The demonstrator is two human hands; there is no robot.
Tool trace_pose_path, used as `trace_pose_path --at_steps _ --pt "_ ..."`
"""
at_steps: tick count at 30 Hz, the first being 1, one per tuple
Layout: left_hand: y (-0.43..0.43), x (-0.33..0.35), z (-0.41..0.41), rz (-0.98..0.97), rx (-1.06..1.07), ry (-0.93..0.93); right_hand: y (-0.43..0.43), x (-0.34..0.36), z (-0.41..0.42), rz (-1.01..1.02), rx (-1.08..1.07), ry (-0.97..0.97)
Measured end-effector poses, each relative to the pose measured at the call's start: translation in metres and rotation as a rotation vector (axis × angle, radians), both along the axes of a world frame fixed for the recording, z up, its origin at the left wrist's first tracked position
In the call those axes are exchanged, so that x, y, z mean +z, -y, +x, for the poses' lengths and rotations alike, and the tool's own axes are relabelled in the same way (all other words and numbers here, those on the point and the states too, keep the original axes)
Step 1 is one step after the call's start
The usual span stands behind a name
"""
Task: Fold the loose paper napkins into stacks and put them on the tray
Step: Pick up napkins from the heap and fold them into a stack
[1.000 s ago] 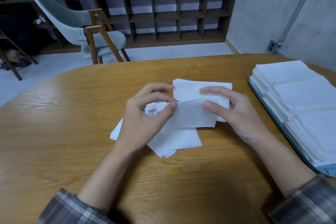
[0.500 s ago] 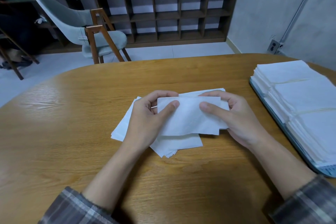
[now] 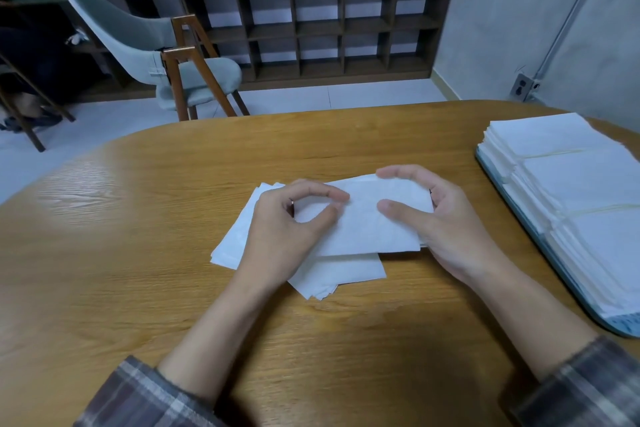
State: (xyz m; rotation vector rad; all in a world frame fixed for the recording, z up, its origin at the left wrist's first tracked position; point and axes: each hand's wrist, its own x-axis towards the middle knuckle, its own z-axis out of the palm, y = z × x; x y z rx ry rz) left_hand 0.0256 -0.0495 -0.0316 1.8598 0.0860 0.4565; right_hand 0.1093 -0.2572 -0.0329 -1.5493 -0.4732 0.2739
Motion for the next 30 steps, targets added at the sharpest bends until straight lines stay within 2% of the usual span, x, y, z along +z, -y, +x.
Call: trace_pose_path --at_steps 6,11,14,18,21,23,26,30 --pt "0.003 0.003 -0.002 -0.156 -0.033 -0.045 -0.002 0.002 -0.003 0.040 0.054 -0.005" --pt "0.010 -0.001 -0.002 -0.167 -0.033 -0.055 -0.003 0.000 -0.004 0.064 0.103 -0.008" --pt "0.011 -0.002 -0.001 -0.157 -0.019 -0.042 -0.003 -0.001 -0.003 -0.009 0.074 0.056" --pt "0.014 -0.004 -0.001 0.005 0.030 0.012 -0.004 -0.002 -0.001 -0.069 0.036 0.122" --pt "0.013 -0.004 -0.001 0.130 0.123 0.034 -0.002 0.002 -0.001 0.074 0.042 0.081" --pt "0.007 0.002 -0.002 -0.002 0.073 -0.053 0.001 0.006 -0.001 0.224 0.098 -0.020" --pt "0.005 0.012 -0.003 -0.270 -0.071 -0.140 0.002 0.005 0.001 0.186 0.058 0.002" --pt "0.004 0.009 -0.003 -0.217 0.012 -0.078 0.003 0.005 0.001 0.106 0.104 0.052"
